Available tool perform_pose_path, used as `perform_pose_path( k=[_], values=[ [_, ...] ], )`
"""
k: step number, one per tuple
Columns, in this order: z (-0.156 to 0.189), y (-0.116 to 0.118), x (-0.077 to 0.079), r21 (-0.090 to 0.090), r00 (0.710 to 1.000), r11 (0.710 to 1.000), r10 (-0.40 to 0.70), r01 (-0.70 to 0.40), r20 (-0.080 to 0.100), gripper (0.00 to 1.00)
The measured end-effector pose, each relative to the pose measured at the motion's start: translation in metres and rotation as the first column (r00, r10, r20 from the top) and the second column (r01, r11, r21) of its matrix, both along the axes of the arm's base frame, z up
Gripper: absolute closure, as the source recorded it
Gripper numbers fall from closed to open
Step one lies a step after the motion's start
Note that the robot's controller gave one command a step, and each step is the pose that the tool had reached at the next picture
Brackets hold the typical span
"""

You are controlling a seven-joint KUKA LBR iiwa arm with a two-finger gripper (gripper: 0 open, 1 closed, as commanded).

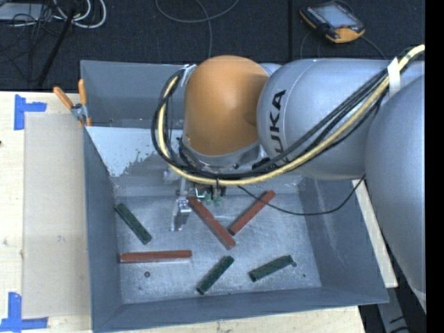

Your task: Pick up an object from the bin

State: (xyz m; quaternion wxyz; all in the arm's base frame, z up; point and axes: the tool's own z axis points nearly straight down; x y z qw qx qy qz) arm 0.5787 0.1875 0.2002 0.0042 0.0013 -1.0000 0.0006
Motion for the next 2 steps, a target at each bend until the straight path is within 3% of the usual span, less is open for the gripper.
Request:
perform_pose_path(
  k=[1,2],
  values=[
    [0.005,-0.001,0.002,0.001,1.0,1.0,-0.003,0.003,0.007,0.0],
    [-0.045,-0.012,-0.025,0.003,1.0,1.0,-0.015,0.015,0.012,0.0]
  ],
)
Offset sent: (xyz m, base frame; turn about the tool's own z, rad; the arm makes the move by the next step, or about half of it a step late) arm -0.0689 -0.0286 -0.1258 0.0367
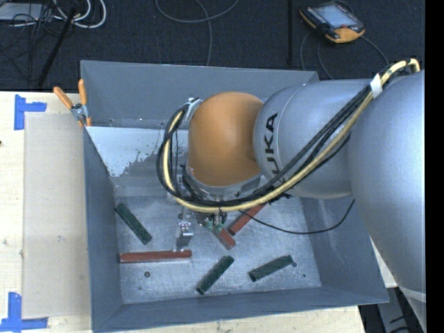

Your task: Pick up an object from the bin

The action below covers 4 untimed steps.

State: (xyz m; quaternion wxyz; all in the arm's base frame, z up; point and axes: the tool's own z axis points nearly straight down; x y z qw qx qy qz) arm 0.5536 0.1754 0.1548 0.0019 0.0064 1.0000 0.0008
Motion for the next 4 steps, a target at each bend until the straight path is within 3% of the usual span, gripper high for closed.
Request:
perform_pose_path(
  k=[1,2,3,4],
  values=[
    [-0.016,-0.002,-0.007,-0.001,1.0,1.0,-0.003,0.003,-0.003,0.0],
    [-0.064,-0.01,0.023,0.0,1.0,1.0,-0.02,0.02,-0.006,0.0],
    [-0.08,0.03,-0.041,-0.001,0.999,0.999,-0.052,0.052,-0.008,1.0],
    [-0.08,0.03,-0.041,-0.001,0.999,0.999,-0.054,0.054,-0.008,1.0]
  ],
)
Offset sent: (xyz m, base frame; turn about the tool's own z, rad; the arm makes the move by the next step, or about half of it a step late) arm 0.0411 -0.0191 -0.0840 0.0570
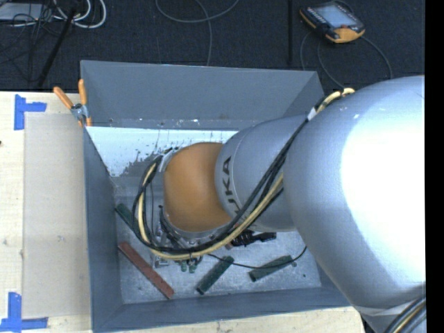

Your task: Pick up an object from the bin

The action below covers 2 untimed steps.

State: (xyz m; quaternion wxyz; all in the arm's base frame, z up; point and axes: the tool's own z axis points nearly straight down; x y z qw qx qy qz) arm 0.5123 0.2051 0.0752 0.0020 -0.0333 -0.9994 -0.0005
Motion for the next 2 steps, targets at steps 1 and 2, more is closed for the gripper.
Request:
perform_pose_path(
  k=[1,2],
  values=[
    [0.037,0.0432,-0.0241,0.0,0.902,0.902,0.432,-0.432,0.007,0.0],
    [0.036,0.0419,-0.0241,-0.001,0.903,0.903,0.429,-0.429,0.004,0.0]
  ],
)
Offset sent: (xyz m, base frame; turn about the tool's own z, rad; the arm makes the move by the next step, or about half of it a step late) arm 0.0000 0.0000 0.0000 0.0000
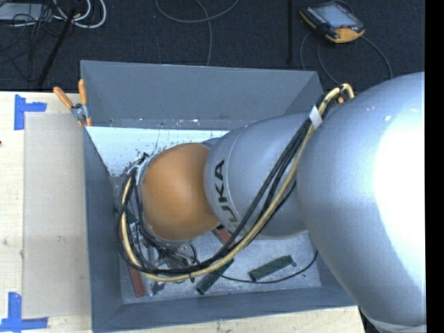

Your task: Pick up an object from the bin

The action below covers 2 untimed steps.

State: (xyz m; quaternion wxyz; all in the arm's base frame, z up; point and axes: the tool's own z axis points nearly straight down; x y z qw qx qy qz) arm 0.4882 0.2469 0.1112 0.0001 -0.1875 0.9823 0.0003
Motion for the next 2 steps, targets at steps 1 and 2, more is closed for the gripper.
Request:
perform_pose_path(
  k=[1,2],
  values=[
    [-0.0335,-0.0301,0.0462,0.001,0.965,0.965,0.261,-0.261,0.003,1.0],
    [-0.0345,-0.0306,0.0454,0.0,0.966,0.966,0.26,-0.26,0.0,0.0]
  ],
)
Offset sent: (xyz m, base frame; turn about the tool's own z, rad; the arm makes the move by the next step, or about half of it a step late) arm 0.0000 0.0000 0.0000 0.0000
